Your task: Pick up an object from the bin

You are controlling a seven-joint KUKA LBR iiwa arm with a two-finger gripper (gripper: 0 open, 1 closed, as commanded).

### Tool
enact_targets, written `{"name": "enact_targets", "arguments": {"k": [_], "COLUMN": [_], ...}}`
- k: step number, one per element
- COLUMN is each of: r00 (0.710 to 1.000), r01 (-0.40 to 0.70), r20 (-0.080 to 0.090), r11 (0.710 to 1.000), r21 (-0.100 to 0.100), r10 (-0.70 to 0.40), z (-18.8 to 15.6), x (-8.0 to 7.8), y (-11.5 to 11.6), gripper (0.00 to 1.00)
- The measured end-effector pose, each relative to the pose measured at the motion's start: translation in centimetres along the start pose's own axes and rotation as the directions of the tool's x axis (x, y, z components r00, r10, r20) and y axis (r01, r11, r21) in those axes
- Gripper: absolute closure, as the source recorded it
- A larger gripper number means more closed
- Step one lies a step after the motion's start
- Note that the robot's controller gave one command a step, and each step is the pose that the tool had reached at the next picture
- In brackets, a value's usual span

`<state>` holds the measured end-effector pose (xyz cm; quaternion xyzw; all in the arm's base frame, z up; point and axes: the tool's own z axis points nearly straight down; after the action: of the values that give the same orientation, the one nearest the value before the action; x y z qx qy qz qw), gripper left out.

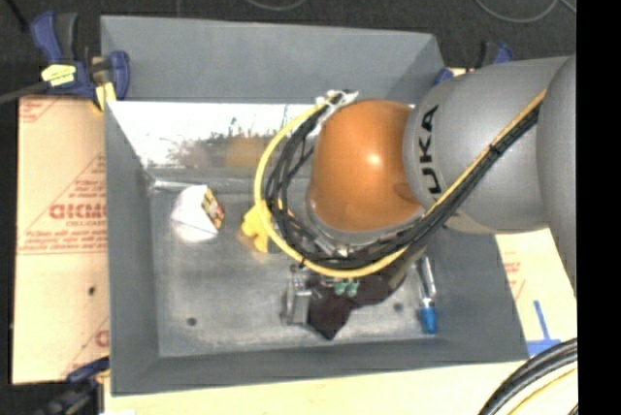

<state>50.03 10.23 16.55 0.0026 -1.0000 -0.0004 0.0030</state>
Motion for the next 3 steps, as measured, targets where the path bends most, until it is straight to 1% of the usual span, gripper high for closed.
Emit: {"name": "enact_targets", "arguments": {"k": [1,2,3], "r00": [1.0,0.998,0.992], "r01": [-0.003,-0.061,-0.129], "r20": [0.008,0.009,0.006], "r11": [1.0,0.998,0.992], "r21": [-0.001,-0.004,-0.002], "r10": [0.003,0.061,0.129], "z": [-0.5,0.5,1.2], "x": [-0.2,-1.9,-5.3], "y": [0.0,-1.2,-4.9], "gripper": [0.0,0.0,0.0]}}
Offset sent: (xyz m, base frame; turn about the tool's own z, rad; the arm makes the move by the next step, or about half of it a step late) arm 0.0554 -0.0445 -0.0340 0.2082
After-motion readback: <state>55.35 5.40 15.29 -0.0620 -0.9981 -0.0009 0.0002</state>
